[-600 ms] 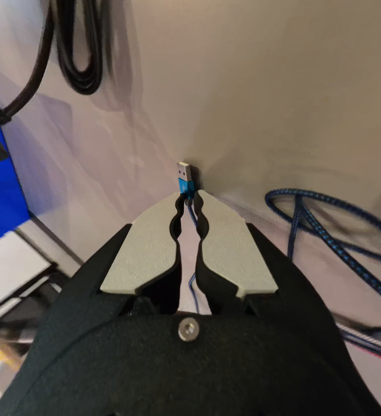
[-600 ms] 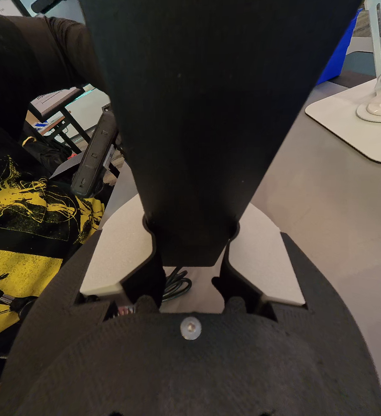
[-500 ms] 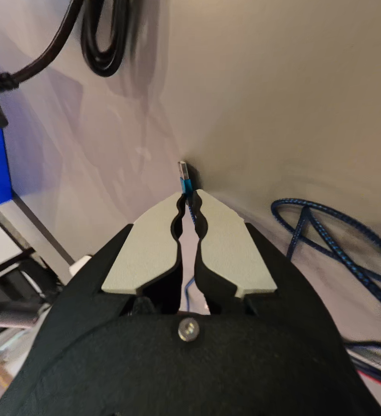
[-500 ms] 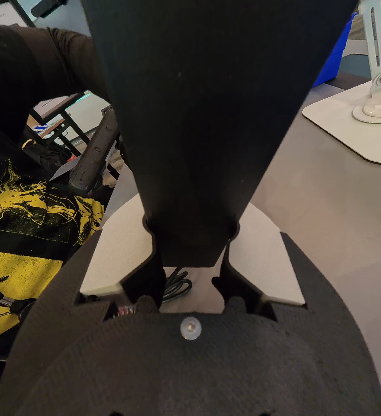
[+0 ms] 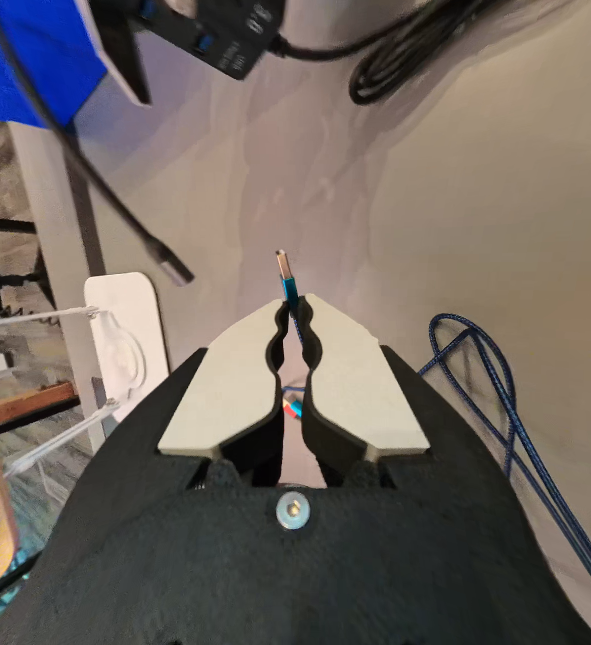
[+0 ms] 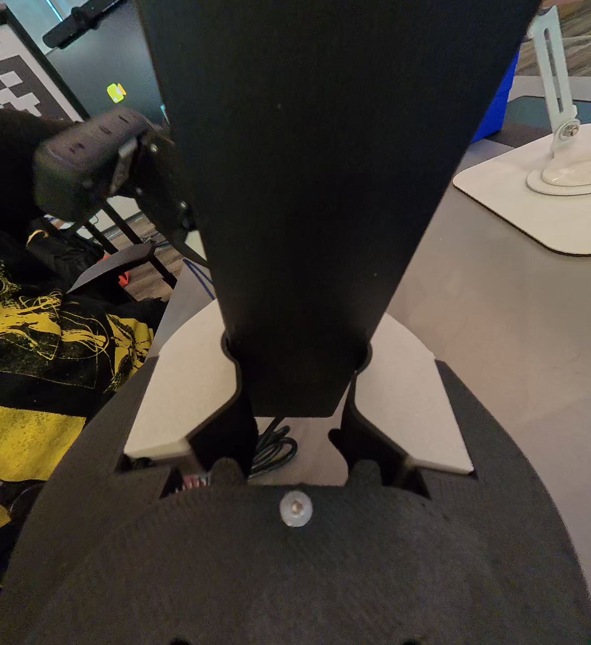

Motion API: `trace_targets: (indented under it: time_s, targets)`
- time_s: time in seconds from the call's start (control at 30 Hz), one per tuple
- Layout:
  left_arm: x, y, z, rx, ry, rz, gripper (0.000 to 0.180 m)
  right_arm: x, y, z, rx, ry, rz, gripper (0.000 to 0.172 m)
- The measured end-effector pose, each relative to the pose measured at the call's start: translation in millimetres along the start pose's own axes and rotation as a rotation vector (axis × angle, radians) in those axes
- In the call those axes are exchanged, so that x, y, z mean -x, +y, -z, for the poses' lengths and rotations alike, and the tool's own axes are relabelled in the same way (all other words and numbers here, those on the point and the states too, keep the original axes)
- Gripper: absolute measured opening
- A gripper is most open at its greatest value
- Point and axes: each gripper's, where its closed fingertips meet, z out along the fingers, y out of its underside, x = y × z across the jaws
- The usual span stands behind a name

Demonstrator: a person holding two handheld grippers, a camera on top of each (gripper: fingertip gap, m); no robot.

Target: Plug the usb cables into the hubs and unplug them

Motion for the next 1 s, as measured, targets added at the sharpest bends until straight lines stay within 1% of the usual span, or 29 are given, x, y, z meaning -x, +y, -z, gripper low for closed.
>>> trace_targets:
  time_s: [0.1,0.2,0.27,0.33,0.4,0.43,0.53,0.7,0.8,0.83,1.0]
  targets:
    - [21,-13,30,-0.028,-0.074,0.048,0.006,-1,1,-3,0.003,0.009,0.004,0.064]
    - [45,-31,56,-0.045,-0.165,0.054,0.006,1,4,-7,0.020,0.001,-0.002,0.064]
    - [59,-45,68,-0.060,-0.214,0.055,0.006,2,5,-9,0.026,-0.002,0.001,0.064]
    - [71,-51,72,-0.022,-0.266,0.023,0.006,3,5,-11,0.026,-0.006,0.004,0.064]
    - [81,-56,67,0.025,-0.307,-0.016,0.006,6,5,-13,0.026,-0.012,0.013,0.064]
    - [85,-62,64,0.023,-0.324,-0.024,0.006,7,5,-14,0.027,-0.017,0.018,0.064]
    - [95,-69,51,0.088,-0.401,-0.113,0.006,11,7,-19,0.039,-0.019,0.044,0.064]
    - [87,-76,33,0.113,-0.404,-0.171,0.006,14,7,-23,0.044,-0.007,0.094,0.064]
    - [89,-73,30,0.164,-0.438,-0.195,0.006,16,9,-26,0.059,0.000,0.126,0.064]
    - [86,-76,28,0.149,-0.434,-0.207,0.006,16,10,-28,0.065,0.000,0.130,0.064]
    - [83,-78,23,0.187,-0.451,-0.255,0.006,16,14,-32,0.085,0.003,0.128,0.064]
